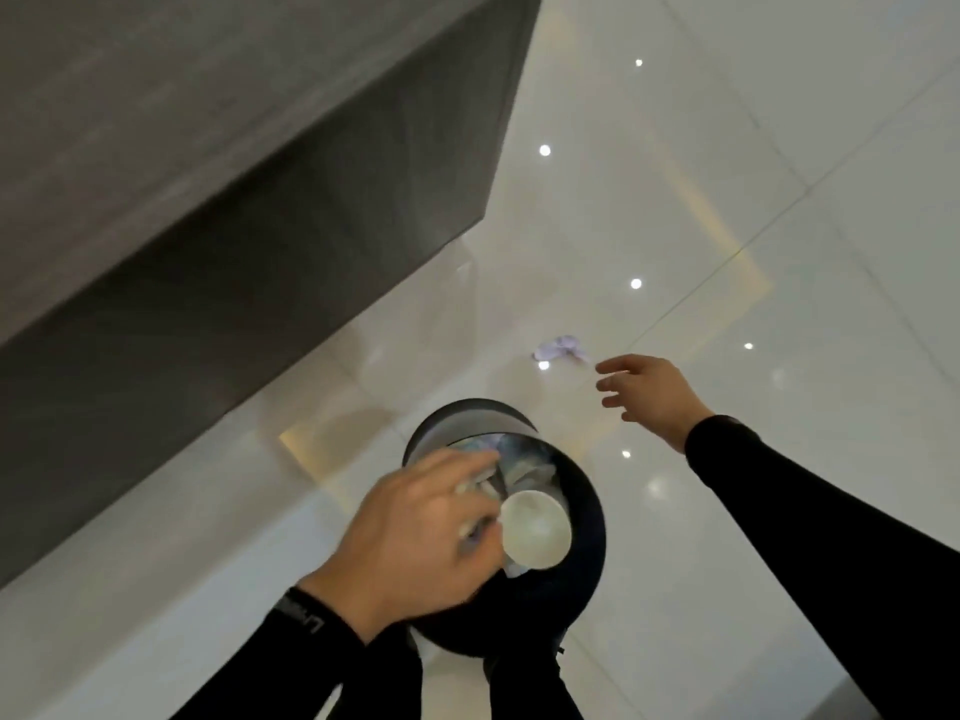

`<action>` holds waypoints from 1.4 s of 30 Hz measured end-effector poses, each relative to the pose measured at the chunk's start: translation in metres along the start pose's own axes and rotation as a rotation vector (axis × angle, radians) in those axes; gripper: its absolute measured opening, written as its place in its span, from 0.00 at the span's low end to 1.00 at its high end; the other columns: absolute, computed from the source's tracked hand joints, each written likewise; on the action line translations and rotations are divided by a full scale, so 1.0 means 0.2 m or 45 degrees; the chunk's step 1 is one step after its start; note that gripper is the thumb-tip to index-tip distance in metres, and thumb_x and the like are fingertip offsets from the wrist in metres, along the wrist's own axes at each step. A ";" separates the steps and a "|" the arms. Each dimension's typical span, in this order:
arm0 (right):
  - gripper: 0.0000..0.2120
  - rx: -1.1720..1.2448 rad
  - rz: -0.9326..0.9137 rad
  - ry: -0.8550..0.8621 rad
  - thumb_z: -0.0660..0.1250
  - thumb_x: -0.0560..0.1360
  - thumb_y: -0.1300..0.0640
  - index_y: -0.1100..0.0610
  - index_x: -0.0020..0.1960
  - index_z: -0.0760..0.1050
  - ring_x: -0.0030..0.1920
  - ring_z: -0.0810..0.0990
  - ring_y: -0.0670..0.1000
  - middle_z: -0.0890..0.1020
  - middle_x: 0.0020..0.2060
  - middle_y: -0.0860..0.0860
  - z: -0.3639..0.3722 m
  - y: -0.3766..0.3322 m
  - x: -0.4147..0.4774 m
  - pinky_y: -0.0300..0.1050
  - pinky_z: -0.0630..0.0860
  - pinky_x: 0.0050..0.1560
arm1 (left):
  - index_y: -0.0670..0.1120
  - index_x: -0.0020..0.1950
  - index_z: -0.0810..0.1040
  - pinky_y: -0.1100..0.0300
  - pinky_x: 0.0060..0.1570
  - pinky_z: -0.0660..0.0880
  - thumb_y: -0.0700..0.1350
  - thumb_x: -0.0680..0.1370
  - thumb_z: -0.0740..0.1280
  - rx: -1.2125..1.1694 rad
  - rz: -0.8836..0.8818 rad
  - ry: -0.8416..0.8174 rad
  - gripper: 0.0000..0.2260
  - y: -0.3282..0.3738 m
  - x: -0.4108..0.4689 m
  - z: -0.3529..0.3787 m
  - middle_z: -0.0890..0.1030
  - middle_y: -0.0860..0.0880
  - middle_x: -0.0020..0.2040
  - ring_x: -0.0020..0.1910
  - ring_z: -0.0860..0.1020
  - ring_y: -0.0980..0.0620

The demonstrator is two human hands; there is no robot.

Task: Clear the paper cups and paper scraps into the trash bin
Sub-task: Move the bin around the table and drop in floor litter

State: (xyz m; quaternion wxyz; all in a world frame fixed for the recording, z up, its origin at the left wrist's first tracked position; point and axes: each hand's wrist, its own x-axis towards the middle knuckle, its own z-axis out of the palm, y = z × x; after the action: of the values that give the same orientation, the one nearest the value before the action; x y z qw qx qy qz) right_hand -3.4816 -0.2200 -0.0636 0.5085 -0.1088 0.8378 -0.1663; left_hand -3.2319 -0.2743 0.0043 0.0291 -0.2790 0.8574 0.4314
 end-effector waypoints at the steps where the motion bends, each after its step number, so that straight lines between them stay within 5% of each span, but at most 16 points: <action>1: 0.16 -0.026 -0.021 -0.002 0.59 0.74 0.68 0.65 0.59 0.77 0.39 0.78 0.52 0.80 0.48 0.59 0.01 0.01 0.05 0.30 0.73 0.34 | 0.49 0.37 0.83 0.61 0.46 0.78 0.50 0.69 0.63 -0.071 -0.074 0.062 0.10 -0.03 0.05 0.01 0.83 0.52 0.53 0.49 0.81 0.54; 4: 0.19 -0.266 -0.095 -0.015 0.57 0.74 0.67 0.60 0.61 0.76 0.54 0.77 0.55 0.78 0.62 0.58 0.04 0.09 0.23 0.41 0.71 0.54 | 0.54 0.38 0.81 0.70 0.46 0.71 0.54 0.70 0.62 -0.333 -0.425 0.320 0.09 -0.17 0.21 0.07 0.81 0.63 0.48 0.44 0.77 0.63; 6: 0.20 -0.457 -0.113 -0.052 0.57 0.74 0.66 0.57 0.64 0.75 0.64 0.72 0.55 0.67 0.72 0.56 0.09 0.15 0.37 0.43 0.67 0.63 | 0.57 0.38 0.80 0.72 0.42 0.72 0.52 0.72 0.65 -0.454 -0.607 0.370 0.05 -0.28 0.32 0.13 0.82 0.65 0.44 0.42 0.78 0.65; 9: 0.22 -0.678 -0.103 -0.123 0.57 0.75 0.65 0.55 0.67 0.73 0.74 0.60 0.54 0.49 0.78 0.51 0.18 0.24 0.58 0.48 0.64 0.71 | 0.56 0.40 0.80 0.57 0.50 0.77 0.49 0.75 0.65 -0.502 -0.806 0.260 0.05 -0.46 0.42 0.22 0.83 0.58 0.40 0.44 0.80 0.59; 12: 0.23 -0.763 -0.107 -0.176 0.57 0.75 0.64 0.57 0.69 0.70 0.76 0.52 0.53 0.45 0.77 0.51 0.27 0.33 0.74 0.52 0.62 0.72 | 0.54 0.43 0.80 0.47 0.54 0.77 0.51 0.75 0.64 -0.503 -0.916 0.200 0.06 -0.57 0.44 0.26 0.83 0.53 0.42 0.46 0.81 0.51; 15: 0.25 -0.769 -0.171 -0.153 0.56 0.74 0.64 0.58 0.71 0.65 0.75 0.53 0.55 0.49 0.76 0.52 0.33 0.39 0.83 0.52 0.62 0.72 | 0.56 0.44 0.80 0.52 0.51 0.77 0.53 0.76 0.63 -0.463 -0.951 0.186 0.07 -0.63 0.41 0.27 0.83 0.55 0.43 0.45 0.81 0.56; 20: 0.22 -0.678 -0.239 -0.001 0.56 0.74 0.66 0.64 0.67 0.66 0.64 0.69 0.59 0.69 0.68 0.56 0.30 0.39 0.75 0.50 0.69 0.63 | 0.54 0.50 0.78 0.55 0.49 0.76 0.50 0.76 0.64 -0.429 -1.002 0.196 0.06 -0.61 0.37 0.22 0.83 0.53 0.44 0.47 0.80 0.54; 24: 0.18 -0.480 -0.405 0.120 0.57 0.77 0.61 0.61 0.65 0.74 0.62 0.76 0.55 0.74 0.68 0.52 0.16 0.31 0.42 0.37 0.66 0.59 | 0.52 0.52 0.79 0.49 0.56 0.76 0.49 0.75 0.65 -0.411 -0.987 0.177 0.07 -0.46 0.33 0.15 0.83 0.52 0.46 0.49 0.80 0.51; 27: 0.14 -0.223 -0.525 0.102 0.59 0.77 0.58 0.55 0.57 0.80 0.48 0.80 0.47 0.82 0.56 0.45 0.07 0.22 0.03 0.26 0.67 0.44 | 0.53 0.51 0.78 0.54 0.52 0.75 0.48 0.75 0.65 -0.470 -0.964 0.167 0.06 -0.30 0.31 0.10 0.81 0.53 0.43 0.46 0.79 0.53; 31: 0.08 -0.157 -0.576 -0.007 0.61 0.74 0.56 0.53 0.45 0.79 0.37 0.77 0.50 0.83 0.43 0.50 0.00 0.15 -0.42 0.35 0.72 0.40 | 0.52 0.52 0.79 0.69 0.43 0.69 0.49 0.74 0.64 -0.417 -0.954 0.112 0.08 -0.07 0.25 0.04 0.80 0.57 0.42 0.44 0.78 0.57; 33: 0.11 -0.354 -0.531 -0.150 0.60 0.75 0.55 0.52 0.46 0.81 0.40 0.79 0.51 0.85 0.42 0.51 0.02 0.15 -0.55 0.45 0.75 0.45 | 0.52 0.53 0.79 0.68 0.43 0.68 0.49 0.74 0.64 -0.392 -0.973 0.071 0.09 0.01 0.21 0.01 0.78 0.58 0.44 0.45 0.77 0.57; 35: 0.12 -0.591 -0.510 -0.298 0.61 0.75 0.54 0.52 0.51 0.83 0.50 0.79 0.53 0.83 0.57 0.50 0.07 0.20 -0.63 0.45 0.75 0.51 | 0.52 0.54 0.79 0.65 0.46 0.67 0.49 0.75 0.63 -0.379 -0.989 0.039 0.10 0.06 0.16 -0.02 0.79 0.56 0.46 0.47 0.77 0.56; 37: 0.11 -0.619 -0.443 -0.211 0.63 0.74 0.55 0.52 0.53 0.82 0.58 0.76 0.52 0.77 0.65 0.48 0.11 0.26 -0.66 0.41 0.72 0.54 | 0.51 0.54 0.78 0.63 0.47 0.68 0.49 0.75 0.63 -0.354 -0.987 0.015 0.10 0.08 0.10 -0.03 0.79 0.55 0.48 0.47 0.77 0.54; 40: 0.21 -0.211 -0.081 0.152 0.70 0.70 0.57 0.56 0.62 0.72 0.62 0.74 0.54 0.73 0.65 0.54 0.16 0.38 -0.63 0.41 0.69 0.55 | 0.52 0.53 0.78 0.63 0.47 0.68 0.49 0.75 0.63 -0.324 -0.975 0.004 0.09 0.07 0.02 -0.04 0.80 0.54 0.48 0.47 0.77 0.54; 42: 0.34 0.134 0.333 -0.014 0.72 0.69 0.59 0.57 0.71 0.61 0.57 0.77 0.58 0.73 0.63 0.59 0.21 0.47 -0.59 0.47 0.74 0.54 | 0.52 0.53 0.78 0.63 0.46 0.68 0.48 0.75 0.62 -0.280 -0.974 -0.002 0.09 0.03 -0.03 -0.03 0.80 0.55 0.47 0.46 0.77 0.55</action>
State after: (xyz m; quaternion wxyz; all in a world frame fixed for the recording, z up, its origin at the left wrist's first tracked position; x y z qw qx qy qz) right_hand -3.3913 -0.0991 -0.0227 0.5356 0.0273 0.8320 -0.1417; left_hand -3.2286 -0.2727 0.0148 0.1583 -0.5793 0.6403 0.4789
